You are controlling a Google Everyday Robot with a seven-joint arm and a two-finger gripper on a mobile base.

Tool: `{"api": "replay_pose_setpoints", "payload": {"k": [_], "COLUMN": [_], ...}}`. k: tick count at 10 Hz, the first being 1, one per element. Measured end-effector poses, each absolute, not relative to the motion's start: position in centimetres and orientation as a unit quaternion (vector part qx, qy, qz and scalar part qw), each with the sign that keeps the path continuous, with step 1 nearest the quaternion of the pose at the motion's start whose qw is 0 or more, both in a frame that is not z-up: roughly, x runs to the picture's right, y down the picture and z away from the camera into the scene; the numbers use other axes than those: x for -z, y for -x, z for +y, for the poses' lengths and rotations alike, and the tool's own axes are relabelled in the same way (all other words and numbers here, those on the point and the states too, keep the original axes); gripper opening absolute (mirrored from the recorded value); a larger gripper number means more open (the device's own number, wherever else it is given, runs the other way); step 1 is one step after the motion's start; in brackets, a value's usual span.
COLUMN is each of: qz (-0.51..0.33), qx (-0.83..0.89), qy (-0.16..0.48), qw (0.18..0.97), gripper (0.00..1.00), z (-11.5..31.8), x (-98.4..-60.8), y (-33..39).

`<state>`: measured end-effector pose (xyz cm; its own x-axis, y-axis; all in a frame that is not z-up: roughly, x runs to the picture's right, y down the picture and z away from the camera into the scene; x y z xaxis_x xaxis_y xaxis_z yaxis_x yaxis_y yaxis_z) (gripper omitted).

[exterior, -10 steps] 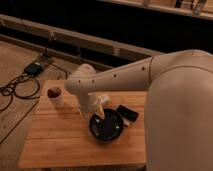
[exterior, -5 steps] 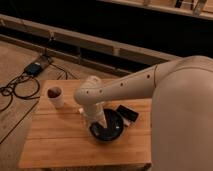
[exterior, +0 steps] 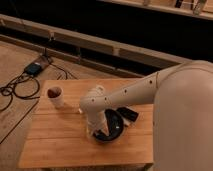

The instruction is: Push the ceramic bowl across the table

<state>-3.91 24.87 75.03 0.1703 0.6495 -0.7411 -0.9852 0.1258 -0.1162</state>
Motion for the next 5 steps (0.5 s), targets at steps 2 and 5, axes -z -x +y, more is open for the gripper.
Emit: {"api": "replay_pose_setpoints", "payload": {"k": [2, 5], "qz": [0.277, 0.279], "qx": [-0.564, -0.545], "qy": [0.313, 0.324], "qw": [0.713, 0.721], "gripper": [0.65, 0.65], "z": [26.3, 28.0], "x": [-75.9, -77.0], "y": [4.0, 5.1]}}
